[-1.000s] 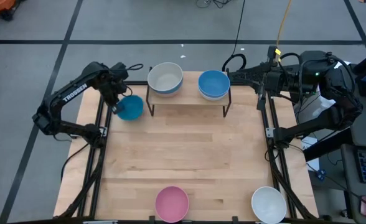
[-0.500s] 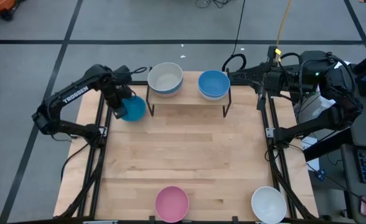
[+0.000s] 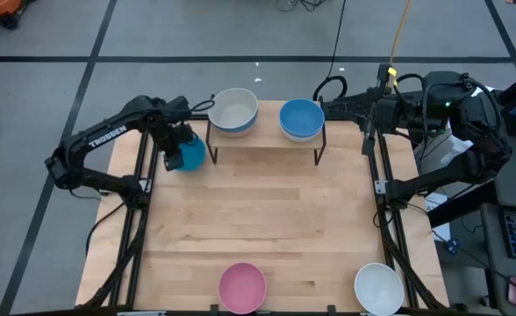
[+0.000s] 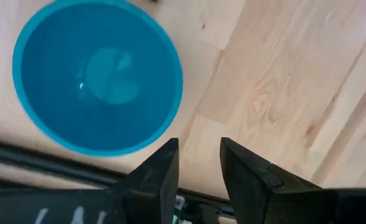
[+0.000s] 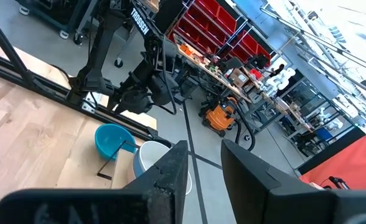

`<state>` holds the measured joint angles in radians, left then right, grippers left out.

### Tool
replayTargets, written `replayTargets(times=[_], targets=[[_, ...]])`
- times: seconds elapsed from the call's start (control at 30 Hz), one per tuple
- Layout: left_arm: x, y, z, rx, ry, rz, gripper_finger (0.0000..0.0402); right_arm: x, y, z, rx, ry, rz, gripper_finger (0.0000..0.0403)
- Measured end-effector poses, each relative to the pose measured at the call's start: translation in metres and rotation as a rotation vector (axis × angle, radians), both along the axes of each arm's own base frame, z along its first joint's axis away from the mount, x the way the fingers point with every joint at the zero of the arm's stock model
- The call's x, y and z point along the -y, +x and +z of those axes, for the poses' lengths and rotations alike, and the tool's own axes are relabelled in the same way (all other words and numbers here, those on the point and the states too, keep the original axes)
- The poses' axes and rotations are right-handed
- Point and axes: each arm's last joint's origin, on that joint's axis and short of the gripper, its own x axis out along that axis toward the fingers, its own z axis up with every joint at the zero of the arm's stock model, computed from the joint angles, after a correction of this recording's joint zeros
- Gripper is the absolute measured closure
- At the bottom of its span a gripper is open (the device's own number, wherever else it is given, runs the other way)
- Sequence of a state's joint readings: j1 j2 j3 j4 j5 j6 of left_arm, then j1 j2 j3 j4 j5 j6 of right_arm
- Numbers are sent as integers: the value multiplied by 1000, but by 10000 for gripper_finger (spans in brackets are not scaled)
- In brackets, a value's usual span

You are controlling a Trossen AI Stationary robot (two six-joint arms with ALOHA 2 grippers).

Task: Place and stack bowls onto a shelf
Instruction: Stack the blue bowl on top of the gray bowl on the shelf

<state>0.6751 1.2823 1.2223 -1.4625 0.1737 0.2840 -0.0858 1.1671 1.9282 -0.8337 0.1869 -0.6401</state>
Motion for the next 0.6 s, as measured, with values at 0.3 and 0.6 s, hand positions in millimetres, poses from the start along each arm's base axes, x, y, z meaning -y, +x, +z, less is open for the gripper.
replayTargets(times=[0.3,0.6], targets=[[17,4,-41,-65,-37,-252,279,0,0,1,10,0,0,314],[15,8,-76,-128,120,-268,279,0,1,9,91,-7,0,314]])
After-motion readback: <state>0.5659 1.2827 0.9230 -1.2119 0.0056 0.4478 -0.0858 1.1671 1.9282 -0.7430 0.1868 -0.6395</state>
